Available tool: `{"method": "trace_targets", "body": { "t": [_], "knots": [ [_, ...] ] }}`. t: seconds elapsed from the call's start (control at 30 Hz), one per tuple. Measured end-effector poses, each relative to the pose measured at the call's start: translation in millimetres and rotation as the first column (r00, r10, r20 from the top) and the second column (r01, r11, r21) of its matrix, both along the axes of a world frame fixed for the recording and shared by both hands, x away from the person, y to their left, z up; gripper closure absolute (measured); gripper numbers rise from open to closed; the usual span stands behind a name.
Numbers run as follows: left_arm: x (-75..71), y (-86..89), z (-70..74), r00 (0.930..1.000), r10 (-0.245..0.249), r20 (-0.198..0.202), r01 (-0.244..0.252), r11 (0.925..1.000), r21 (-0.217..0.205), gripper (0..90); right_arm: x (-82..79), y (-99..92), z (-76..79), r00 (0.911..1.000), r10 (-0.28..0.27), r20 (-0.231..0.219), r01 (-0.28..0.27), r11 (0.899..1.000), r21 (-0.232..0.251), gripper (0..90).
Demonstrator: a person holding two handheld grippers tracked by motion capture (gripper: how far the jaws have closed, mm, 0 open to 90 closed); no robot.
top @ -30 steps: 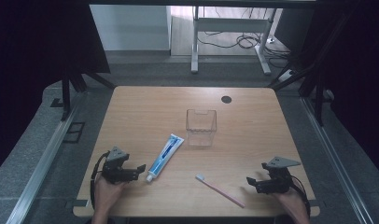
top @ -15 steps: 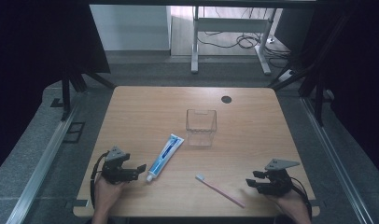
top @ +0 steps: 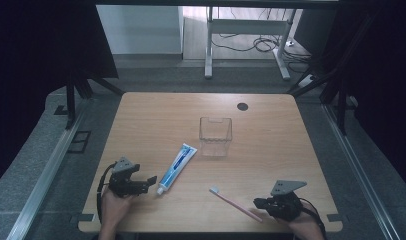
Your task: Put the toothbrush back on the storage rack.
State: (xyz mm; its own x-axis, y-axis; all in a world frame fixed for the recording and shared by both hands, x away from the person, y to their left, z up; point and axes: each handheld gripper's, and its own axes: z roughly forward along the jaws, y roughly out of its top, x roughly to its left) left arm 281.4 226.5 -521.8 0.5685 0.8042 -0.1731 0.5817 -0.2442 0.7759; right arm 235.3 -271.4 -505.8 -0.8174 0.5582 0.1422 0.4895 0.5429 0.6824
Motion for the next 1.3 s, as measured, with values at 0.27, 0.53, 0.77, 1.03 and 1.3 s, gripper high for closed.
{"method": "trace_targets", "body": {
  "t": [0.27,0.53,0.77,1.03,1.3],
  "knots": [
    [-0.2,-0.6,0.4,1.0000,-0.004,0.003,0.004,1.0000,-0.003,13.1,-9.4,17.8,-3.2,0.9949,0.071,-0.071,-0.072,0.997,-0.011,90.0],
    [-0.3,-1.1,0.5,1.0000,-0.007,0.004,0.007,0.9999,-0.007,13.1,-9.1,20.0,-9.1,0.9961,0.064,-0.060,-0.068,0.995,-0.067,90.0],
    [-0.2,-1.7,0.6,0.9999,-0.012,0.004,0.012,0.9999,-0.006,13.1,1.0,12.5,-8.5,0.9972,0.057,-0.049,-0.061,0.994,-0.087,90.0],
    [-0.2,-2.8,0.9,0.9998,-0.019,0.003,0.019,0.9998,-0.007,13.3,6.3,13.0,0.4,0.9952,0.079,-0.057,-0.086,0.989,-0.121,86.9],
    [0.4,-3.2,0.3,0.9996,-0.027,0.000,0.027,0.9996,0.001,13.3,16.5,30.8,11.4,0.9880,0.120,-0.098,-0.142,0.953,-0.266,76.3]
  ]
}}
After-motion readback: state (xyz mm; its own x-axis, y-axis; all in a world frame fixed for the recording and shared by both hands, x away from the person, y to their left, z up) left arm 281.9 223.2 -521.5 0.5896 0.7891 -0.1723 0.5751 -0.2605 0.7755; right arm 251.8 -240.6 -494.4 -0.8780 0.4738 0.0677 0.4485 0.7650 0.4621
